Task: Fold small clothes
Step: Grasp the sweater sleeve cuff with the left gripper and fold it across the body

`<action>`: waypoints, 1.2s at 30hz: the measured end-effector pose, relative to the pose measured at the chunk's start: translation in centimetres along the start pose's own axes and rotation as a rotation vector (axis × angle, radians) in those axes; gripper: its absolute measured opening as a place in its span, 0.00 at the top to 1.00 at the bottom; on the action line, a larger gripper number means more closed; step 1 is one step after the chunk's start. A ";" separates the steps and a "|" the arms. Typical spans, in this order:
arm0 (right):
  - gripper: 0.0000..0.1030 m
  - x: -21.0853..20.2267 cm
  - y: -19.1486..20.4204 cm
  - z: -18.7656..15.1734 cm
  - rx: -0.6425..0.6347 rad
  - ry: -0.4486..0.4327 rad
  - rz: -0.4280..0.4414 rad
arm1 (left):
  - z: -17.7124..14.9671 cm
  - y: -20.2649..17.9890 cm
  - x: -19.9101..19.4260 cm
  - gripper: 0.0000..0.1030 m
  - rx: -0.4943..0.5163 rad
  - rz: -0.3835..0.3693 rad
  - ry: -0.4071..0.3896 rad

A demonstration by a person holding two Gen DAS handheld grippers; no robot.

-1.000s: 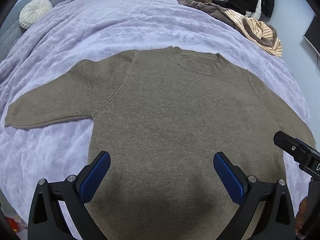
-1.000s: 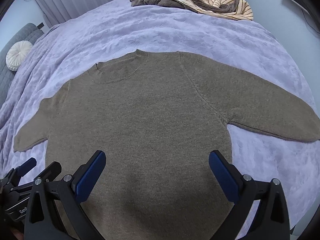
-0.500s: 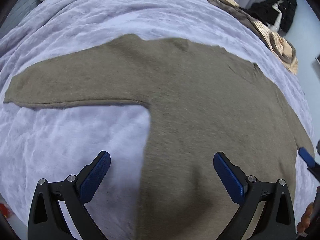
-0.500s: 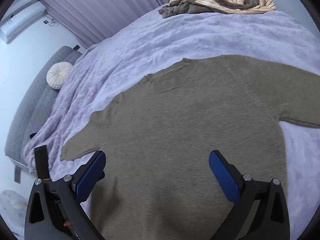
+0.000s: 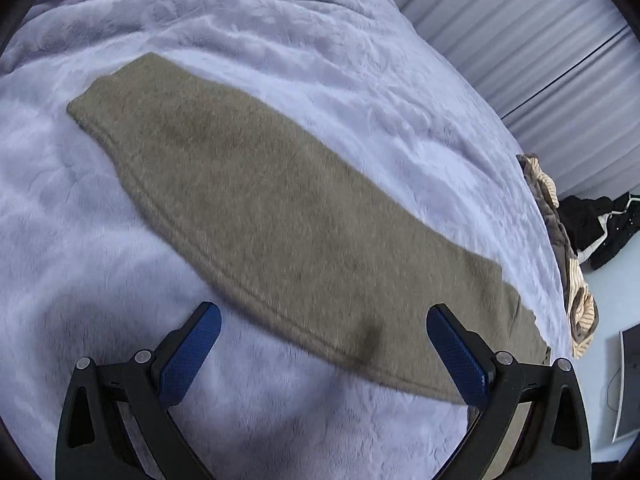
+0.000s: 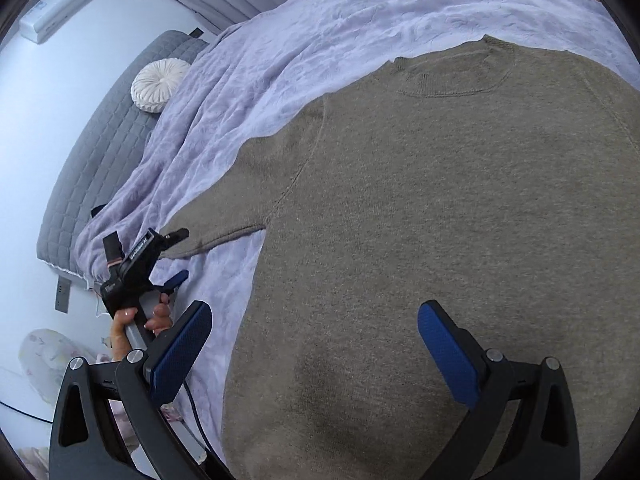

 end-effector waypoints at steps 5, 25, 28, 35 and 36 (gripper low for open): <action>0.00 0.2 0.3 -0.5 -0.006 0.025 -0.009 | 2.0 -0.1 0.4 0.94 -0.024 -0.053 -0.053; 0.00 -8.6 -5.8 0.1 0.076 -0.188 0.020 | -10.4 -32.2 -4.4 0.94 0.740 -0.455 -0.080; 0.00 -10.6 -8.6 -0.2 0.130 -0.225 -0.007 | -15.1 -35.3 -1.4 0.94 0.826 -0.425 0.016; 0.00 -12.8 -13.3 -1.0 0.210 -0.244 -0.077 | -21.9 -34.6 3.9 0.23 0.902 -0.232 0.110; 0.00 -12.9 -13.7 -1.0 0.214 -0.245 -0.084 | -21.9 -34.0 3.7 0.22 0.894 -0.228 0.099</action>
Point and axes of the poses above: each gripper's, at about its wrist camera, not at the fingertips, and x roughly the way its jaws point, y to its left, z to its top, the point moved 4 cm from there along x, roughly the way its jaws point, and after that the axes turned 1 degree about z, right-handed, at the moved point
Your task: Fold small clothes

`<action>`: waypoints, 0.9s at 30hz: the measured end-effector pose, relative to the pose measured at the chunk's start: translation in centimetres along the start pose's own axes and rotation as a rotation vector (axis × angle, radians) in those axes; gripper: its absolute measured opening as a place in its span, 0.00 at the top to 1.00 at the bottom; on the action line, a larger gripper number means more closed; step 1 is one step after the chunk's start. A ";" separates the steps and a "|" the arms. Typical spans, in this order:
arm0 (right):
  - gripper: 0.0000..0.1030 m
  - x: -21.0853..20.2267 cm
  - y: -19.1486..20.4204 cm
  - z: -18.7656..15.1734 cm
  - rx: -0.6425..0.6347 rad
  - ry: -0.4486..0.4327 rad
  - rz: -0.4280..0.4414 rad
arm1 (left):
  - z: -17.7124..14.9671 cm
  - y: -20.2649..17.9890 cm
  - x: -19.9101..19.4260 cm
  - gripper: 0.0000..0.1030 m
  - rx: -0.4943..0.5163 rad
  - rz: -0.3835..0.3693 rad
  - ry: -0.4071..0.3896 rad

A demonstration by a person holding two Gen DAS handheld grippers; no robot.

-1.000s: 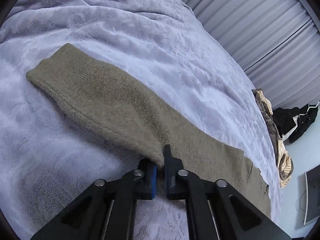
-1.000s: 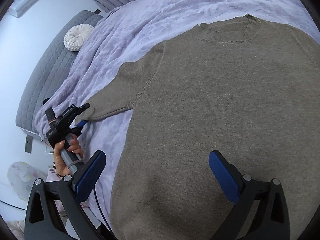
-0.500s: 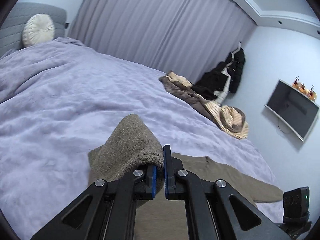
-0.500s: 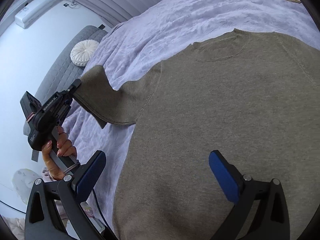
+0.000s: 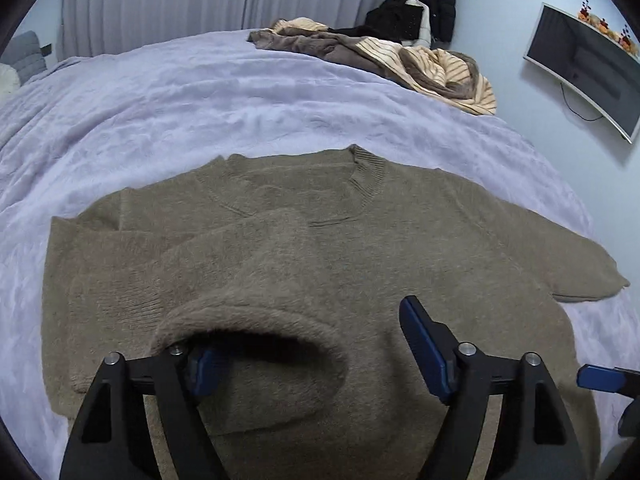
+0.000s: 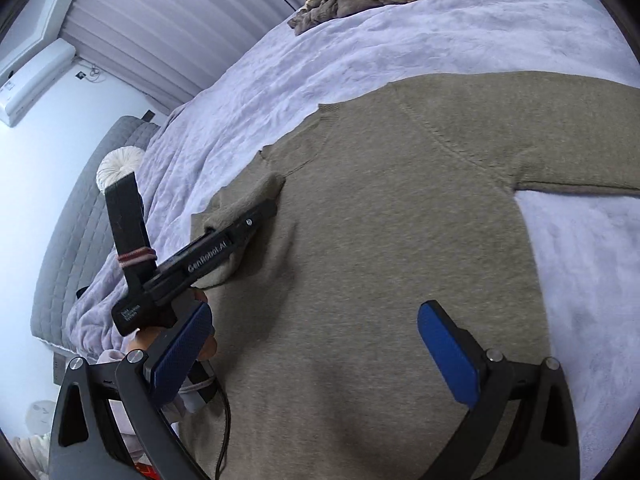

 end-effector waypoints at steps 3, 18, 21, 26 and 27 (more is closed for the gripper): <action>0.00 0.2 -0.5 0.8 -0.015 -0.005 -0.037 | -0.6 1.0 -2.2 0.22 -0.023 -0.047 0.006; 0.11 16.1 17.8 -1.2 -1.099 0.030 -0.514 | -6.0 17.0 -8.7 0.04 -0.207 0.332 -0.014; 0.34 19.5 17.4 -1.3 -1.184 0.091 -0.603 | -5.5 18.9 -7.6 0.04 -0.290 0.295 0.002; 0.90 14.9 15.4 4.2 -0.760 -0.039 -0.383 | -2.8 20.3 -5.2 0.04 -0.327 0.250 0.015; 0.90 13.5 13.7 5.7 -0.616 -0.063 -0.308 | -2.1 20.3 -4.6 0.04 -0.323 0.238 0.022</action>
Point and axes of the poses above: each gripper's, at about its wrist camera, not at the fingertips, and x roughly the way its jaws point, y to its left, z to its top, the point moved 4 cm from there along x, roughly the way its jaws point, and after that the axes turned 1 degree about z, right-handed, at the moved point
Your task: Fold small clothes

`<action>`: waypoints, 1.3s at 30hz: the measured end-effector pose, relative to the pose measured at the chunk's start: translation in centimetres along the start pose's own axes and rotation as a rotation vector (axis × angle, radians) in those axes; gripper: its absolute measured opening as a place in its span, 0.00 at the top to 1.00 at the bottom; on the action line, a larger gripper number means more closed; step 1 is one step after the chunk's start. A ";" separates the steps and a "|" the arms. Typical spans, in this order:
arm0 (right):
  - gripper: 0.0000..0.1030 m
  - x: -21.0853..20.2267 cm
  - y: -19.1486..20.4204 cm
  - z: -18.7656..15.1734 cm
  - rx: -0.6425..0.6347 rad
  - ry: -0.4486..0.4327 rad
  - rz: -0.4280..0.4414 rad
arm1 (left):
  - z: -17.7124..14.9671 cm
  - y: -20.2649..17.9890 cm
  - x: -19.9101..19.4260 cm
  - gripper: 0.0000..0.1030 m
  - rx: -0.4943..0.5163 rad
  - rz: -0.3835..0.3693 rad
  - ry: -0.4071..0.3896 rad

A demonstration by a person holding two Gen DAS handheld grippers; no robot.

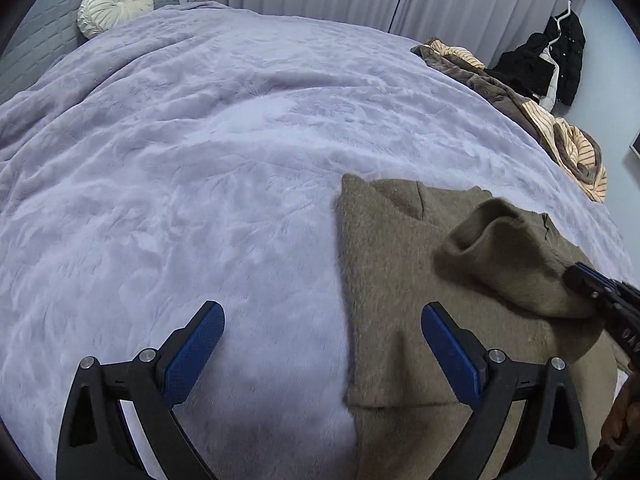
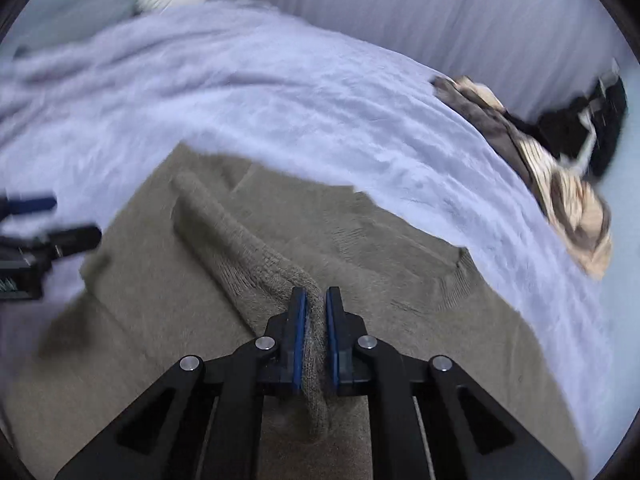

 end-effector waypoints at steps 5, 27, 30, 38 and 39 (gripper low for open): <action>0.84 0.1 -11.6 -4.8 0.599 -0.001 0.173 | 2.5 -1.5 3.1 0.04 0.021 -0.029 0.066; 0.93 1.2 -13.7 -2.6 0.715 -0.115 0.371 | 4.8 -1.4 5.7 0.91 -0.040 -0.125 0.092; 0.93 -0.1 -16.7 -5.5 0.772 -0.120 0.215 | 4.2 -0.7 6.7 0.91 -0.058 -0.134 0.117; 0.88 -0.5 -18.8 -11.9 0.938 -0.041 0.195 | 4.1 -0.2 5.2 0.63 -0.086 -0.089 0.092; 0.87 -0.8 -18.6 -11.9 0.933 -0.033 0.191 | 4.1 0.2 4.7 0.27 -0.091 -0.061 0.076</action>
Point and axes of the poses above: each gripper's, at about its wrist camera, not at the fingertips, and x roughly the way its jaws point, y to its left, z to its top, the point moved 4 cm from there along x, roughly the way its jaws point, and after that the axes turned 1 degree about z, right-handed, at the moved point
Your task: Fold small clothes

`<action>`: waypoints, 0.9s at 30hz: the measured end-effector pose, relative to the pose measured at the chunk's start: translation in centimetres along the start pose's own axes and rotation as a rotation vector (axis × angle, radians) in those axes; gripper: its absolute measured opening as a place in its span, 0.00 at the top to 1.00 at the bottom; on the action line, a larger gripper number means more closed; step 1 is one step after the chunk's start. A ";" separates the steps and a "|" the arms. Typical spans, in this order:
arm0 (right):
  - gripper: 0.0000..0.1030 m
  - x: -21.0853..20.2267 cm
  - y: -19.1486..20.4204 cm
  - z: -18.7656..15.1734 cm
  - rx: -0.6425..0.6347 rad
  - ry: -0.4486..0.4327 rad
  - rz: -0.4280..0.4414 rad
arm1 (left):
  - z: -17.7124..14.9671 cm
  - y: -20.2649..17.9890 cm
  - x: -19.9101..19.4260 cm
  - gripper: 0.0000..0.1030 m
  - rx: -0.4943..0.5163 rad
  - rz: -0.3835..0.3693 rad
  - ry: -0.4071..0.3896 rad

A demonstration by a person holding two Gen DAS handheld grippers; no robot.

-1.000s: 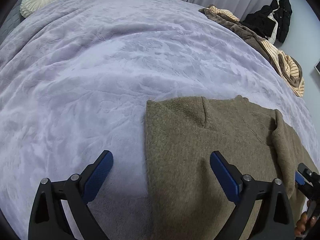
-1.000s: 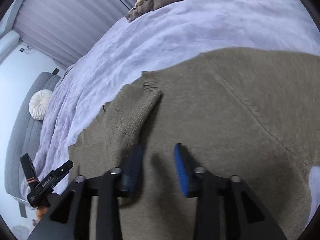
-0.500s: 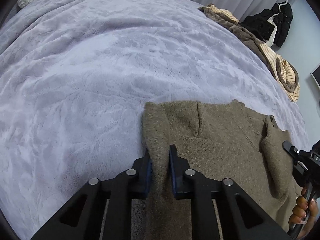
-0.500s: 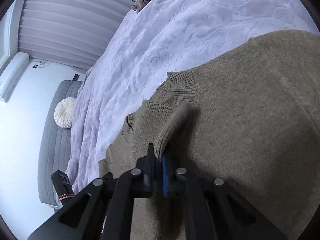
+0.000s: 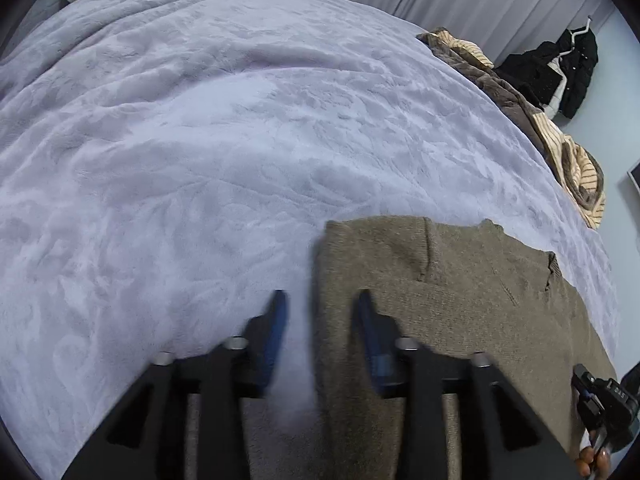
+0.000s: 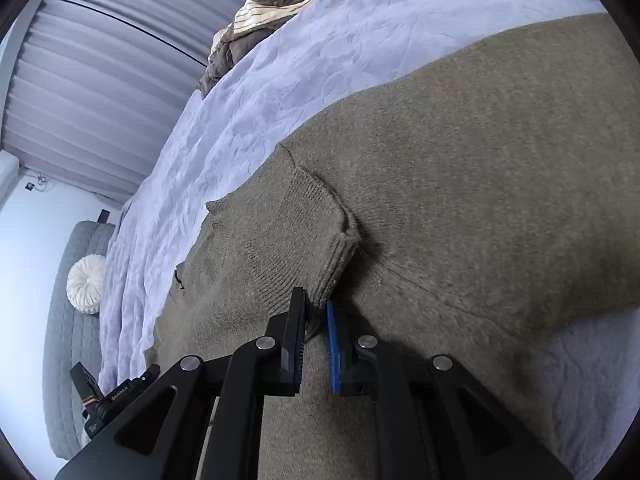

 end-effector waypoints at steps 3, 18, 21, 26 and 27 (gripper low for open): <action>0.79 -0.8 0.0 -0.2 -0.004 0.010 0.014 | 0.2 0.5 -2.2 0.09 0.007 -0.014 -0.098; 0.93 -0.8 -1.4 -0.5 0.000 0.026 -0.037 | -4.6 1.7 -1.3 0.09 0.206 0.207 0.026; 0.86 -1.9 -0.9 -1.0 -0.024 0.034 -0.048 | -4.6 2.5 -2.1 0.09 0.182 0.218 0.030; 0.52 -4.3 -0.5 -3.6 -0.082 0.059 0.027 | -5.7 2.8 -4.0 0.09 0.184 0.219 0.030; 0.51 -4.8 -0.5 -4.0 -0.084 0.060 0.035 | -6.0 2.6 -4.4 0.09 0.184 0.207 0.029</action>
Point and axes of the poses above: each gripper's, at about its wrist camera, not at the fingertips, and x roughly the way its jaws point, y to its left, z to its top, the point moved 4 cm from there along x, roughly the way its jaws point, and after that the axes turned 1 degree about z, right-handed, at the moved point
